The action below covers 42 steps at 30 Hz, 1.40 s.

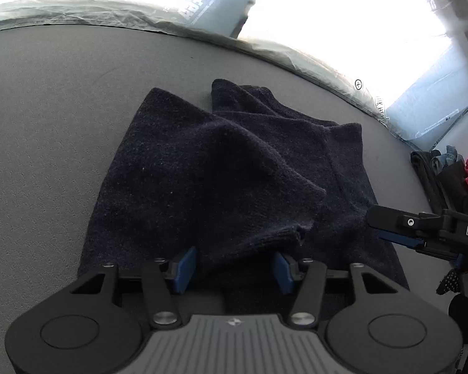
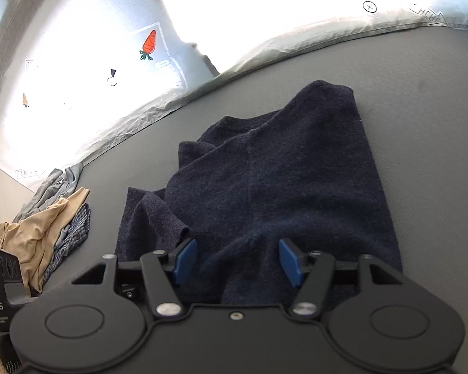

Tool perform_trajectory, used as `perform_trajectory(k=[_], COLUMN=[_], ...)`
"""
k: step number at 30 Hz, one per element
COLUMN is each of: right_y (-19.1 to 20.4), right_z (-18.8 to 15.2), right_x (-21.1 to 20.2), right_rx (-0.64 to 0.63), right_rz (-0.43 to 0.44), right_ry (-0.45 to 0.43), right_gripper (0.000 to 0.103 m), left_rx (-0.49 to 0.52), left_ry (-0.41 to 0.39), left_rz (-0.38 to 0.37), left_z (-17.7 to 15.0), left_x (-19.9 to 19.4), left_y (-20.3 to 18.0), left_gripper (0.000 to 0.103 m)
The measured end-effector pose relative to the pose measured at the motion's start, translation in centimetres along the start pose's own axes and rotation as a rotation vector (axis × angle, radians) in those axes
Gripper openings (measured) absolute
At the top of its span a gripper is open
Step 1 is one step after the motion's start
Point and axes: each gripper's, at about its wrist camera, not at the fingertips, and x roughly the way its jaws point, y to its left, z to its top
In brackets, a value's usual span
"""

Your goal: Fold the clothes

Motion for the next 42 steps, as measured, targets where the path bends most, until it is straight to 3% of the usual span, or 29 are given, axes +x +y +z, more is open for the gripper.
perform_trajectory(k=[1, 3, 4, 7, 11, 13, 14, 15, 25, 42], right_y=[0.3, 0.9, 1.3, 3.0, 4.6, 4.7, 4.5, 4.4, 3.5, 2.5], right_z=[0.4, 1.0, 1.3, 2.1, 2.0, 1.7, 1.5, 1.3, -1.6, -8.9], right_x=[0.4, 1.4, 2.0, 4.2, 7.1, 8.0, 8.1, 8.0, 2.7, -9.0], right_rx=[-0.017, -0.040, -0.053, -0.114, -0.168, -0.134, -0.099, -0.076, 0.004, 0.056], right_rz=[0.019, 0.068, 0.089, 0.146, 0.122, 0.128, 0.147, 0.157, 0.152, 0.118], right_ry=[0.009, 0.037, 0.049, 0.098, 0.155, 0.173, 0.179, 0.175, 0.099, -0.014], right_gripper=[0.058, 0.042, 0.038, 0.037, 0.040, 0.028, 0.014, 0.010, 0.005, 0.005], left_rx=[0.001, 0.003, 0.002, -0.010, -0.049, -0.070, -0.079, -0.087, -0.060, 0.045], left_ry=[0.001, 0.002, 0.001, -0.005, -0.013, -0.014, -0.015, -0.014, 0.001, -0.011], left_rz=[-0.011, -0.024, -0.029, -0.042, -0.076, -0.085, -0.088, -0.090, -0.051, -0.067], left_z=[0.1, 0.1, 0.2, 0.2, 0.3, 0.3, 0.3, 0.3, -0.5, -8.5], left_x=[0.1, 0.3, 0.4, 0.4, 0.3, 0.4, 0.4, 0.3, -1.8, -7.0], left_y=[-0.1, -0.2, -0.2, 0.0, 0.8, 1.0, 1.1, 1.2, -0.9, -7.5], left_gripper=[0.064, 0.070, 0.070, 0.072, 0.073, 0.074, 0.074, 0.074, 0.074, 0.074])
